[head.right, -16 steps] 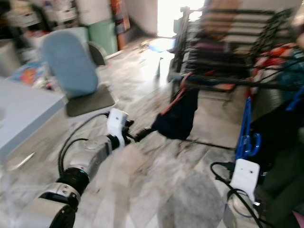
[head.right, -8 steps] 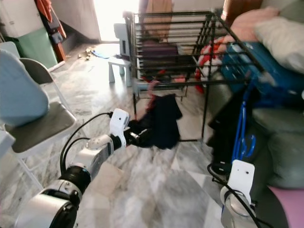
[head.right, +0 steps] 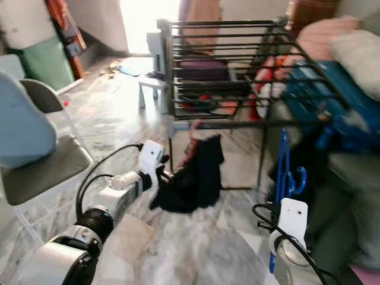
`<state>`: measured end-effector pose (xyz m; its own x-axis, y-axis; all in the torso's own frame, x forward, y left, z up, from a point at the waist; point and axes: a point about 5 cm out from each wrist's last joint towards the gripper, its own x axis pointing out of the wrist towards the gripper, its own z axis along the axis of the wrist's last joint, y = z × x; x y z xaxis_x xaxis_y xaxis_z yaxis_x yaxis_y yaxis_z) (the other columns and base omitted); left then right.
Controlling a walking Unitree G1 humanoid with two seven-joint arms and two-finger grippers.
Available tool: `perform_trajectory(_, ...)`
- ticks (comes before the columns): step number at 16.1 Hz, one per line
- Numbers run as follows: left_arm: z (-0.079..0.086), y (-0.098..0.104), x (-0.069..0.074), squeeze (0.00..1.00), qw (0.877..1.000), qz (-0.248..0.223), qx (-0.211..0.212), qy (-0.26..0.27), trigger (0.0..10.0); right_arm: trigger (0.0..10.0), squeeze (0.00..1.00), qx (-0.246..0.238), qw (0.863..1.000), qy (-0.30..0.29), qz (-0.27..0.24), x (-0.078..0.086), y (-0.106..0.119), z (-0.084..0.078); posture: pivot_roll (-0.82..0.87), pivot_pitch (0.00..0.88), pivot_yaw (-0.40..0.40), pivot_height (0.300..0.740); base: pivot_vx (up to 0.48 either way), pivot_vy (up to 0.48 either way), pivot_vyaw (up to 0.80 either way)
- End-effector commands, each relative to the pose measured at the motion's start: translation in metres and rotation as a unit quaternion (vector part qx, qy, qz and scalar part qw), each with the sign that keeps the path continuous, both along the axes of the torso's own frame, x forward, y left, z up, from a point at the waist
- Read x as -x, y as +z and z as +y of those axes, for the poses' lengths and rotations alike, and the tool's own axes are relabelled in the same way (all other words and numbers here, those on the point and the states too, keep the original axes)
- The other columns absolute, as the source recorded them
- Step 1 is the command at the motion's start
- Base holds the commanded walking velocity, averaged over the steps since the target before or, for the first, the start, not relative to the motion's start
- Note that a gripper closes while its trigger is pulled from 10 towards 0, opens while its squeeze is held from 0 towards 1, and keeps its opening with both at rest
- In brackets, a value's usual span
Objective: Hang hanger
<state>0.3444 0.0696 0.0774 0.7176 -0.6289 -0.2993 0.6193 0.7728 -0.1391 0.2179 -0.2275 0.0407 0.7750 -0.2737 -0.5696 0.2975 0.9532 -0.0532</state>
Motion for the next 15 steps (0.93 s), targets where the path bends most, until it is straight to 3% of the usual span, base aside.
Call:
perform_trajectory(1, 0.008, 0.000, -0.002, 0.00, 1.000, 0.001, -0.010, 0.009, 10.0, 10.0, 0.00, -0.014, 1.000, 0.026, -0.005, -0.006, 0.002, 0.011, 0.01, 0.000, -0.014, 0.740, 0.450, 0.000, 0.00)
perform_trajectory(7, 0.006, -0.002, -0.001, 0.00, 1.000, 0.004, -0.015, 0.007, 10.0, 10.0, 0.00, -0.014, 0.996, 0.093, 0.000, -0.016, 0.005, 0.014, 0.01, 0.000, -0.016, 0.740, 0.428, 0.000, 0.00)
perform_trajectory(12, 0.005, -0.003, -0.001, 0.00, 1.000, 0.008, -0.010, 0.012, 10.0, 10.0, 0.00, -0.014, 0.992, 0.125, -0.008, -0.024, 0.014, 0.013, 0.01, 0.000, -0.023, 0.740, 0.000, 0.000, 0.00)
perform_trajectory(15, 0.005, -0.003, -0.001, 0.00, 1.000, 0.008, -0.019, 0.007, 10.0, 10.0, 0.00, -0.012, 0.989, 0.150, -0.009, -0.037, 0.018, 0.014, 0.01, 0.000, -0.021, 0.740, 0.000, 0.000, 0.00)
